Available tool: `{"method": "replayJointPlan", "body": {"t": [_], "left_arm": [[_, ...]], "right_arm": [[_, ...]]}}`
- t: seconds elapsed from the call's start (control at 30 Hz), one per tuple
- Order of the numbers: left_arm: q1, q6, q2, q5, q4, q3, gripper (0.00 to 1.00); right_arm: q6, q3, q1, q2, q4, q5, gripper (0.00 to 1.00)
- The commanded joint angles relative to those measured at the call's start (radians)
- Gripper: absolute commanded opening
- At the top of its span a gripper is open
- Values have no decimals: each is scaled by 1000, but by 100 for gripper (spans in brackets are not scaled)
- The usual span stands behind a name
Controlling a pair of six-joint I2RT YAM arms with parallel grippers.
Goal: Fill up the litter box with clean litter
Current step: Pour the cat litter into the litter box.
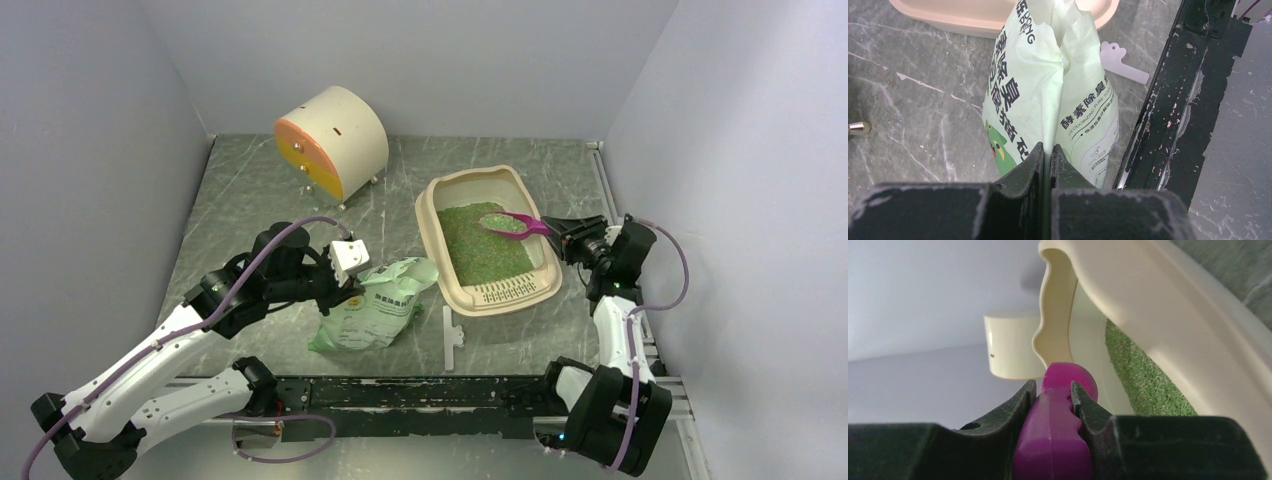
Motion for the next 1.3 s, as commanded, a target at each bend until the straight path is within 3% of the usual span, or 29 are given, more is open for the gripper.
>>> {"method": "replayJointPlan", "body": {"t": [0.0,0.37,0.6,1.27], "left_arm": [[-3,-14,-16,31,187,32,5],[-2,-22,-3,23,188,39,5],[-2,-19,9,21,181,41,5],[-3,-22,9,44,191,35,5]], "right_arm": [[-58,90,44,25,-25,138,0],[-72,268,308,217,18,552,0],[-112,370,419,303,9,707,0],[-163,318,371,170,-62,859,0]]}}
